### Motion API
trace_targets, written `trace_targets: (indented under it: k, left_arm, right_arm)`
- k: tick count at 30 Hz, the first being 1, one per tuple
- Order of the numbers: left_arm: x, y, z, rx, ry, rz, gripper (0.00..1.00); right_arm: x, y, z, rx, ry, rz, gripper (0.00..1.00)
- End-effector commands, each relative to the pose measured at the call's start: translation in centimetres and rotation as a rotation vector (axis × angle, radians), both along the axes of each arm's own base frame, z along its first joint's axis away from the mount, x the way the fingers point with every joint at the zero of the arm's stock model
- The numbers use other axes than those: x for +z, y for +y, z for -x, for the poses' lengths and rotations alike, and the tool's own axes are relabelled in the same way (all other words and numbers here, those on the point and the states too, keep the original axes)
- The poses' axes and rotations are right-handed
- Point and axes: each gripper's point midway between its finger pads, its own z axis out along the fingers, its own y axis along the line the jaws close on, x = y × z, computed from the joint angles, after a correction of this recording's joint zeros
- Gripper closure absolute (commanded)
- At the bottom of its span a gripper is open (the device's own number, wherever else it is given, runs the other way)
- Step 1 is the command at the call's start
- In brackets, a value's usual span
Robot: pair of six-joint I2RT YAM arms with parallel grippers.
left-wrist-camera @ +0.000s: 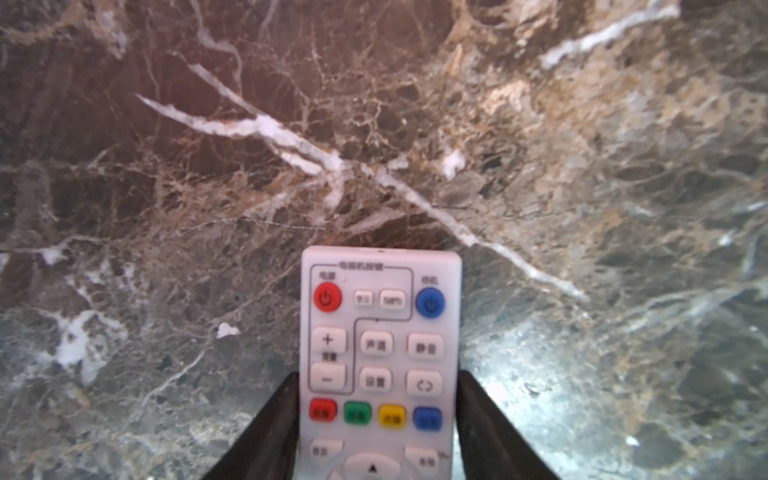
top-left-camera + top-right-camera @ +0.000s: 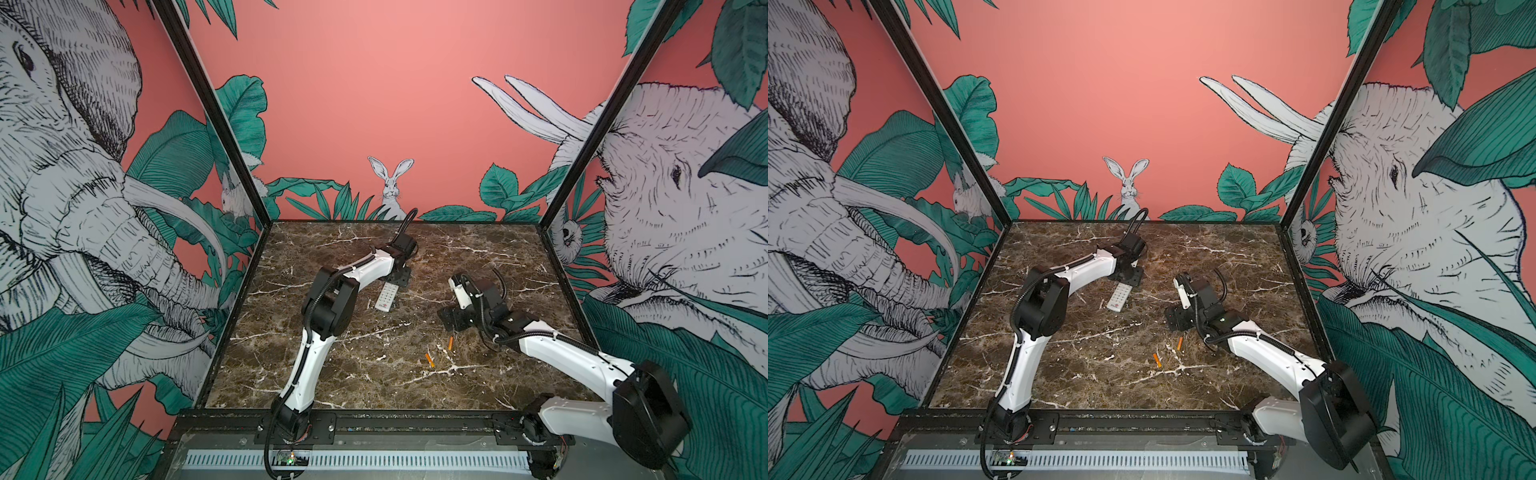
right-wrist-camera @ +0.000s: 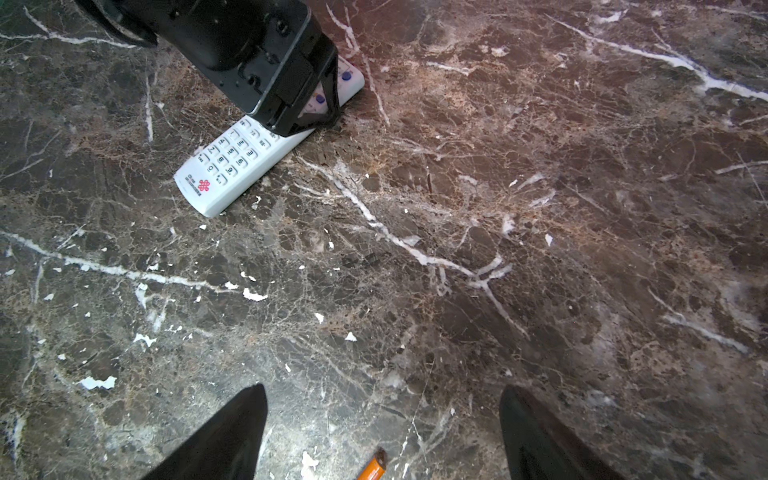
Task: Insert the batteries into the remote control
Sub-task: 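Close the left gripper on the white remote's lower end, then lift the remote upright with the left gripper toward the right gripper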
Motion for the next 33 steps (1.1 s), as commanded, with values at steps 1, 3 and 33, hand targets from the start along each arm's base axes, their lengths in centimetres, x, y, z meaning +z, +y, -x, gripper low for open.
trace_targets:
  k: [1, 3, 33]
  left_arm:
    - [0.5, -0.1, 0.4, -0.002, 0.015, 0.010, 0.49]
    - [0.9, -0.1, 0.5, 0.001, 0.007, 0.017, 0.54]
    - [18.3, 0.9, 10.7, -0.096, -0.225, 0.574, 0.75]
  right_arm:
    - [0.1, 0.5, 0.0, 0.009, -0.011, -0.024, 0.11]
    - [0.2, 0.7, 0.0, 0.014, -0.011, -0.034, 0.11]
    - [10.4, 6.1, 5.1, 0.304, -0.155, -0.625, 0.13]
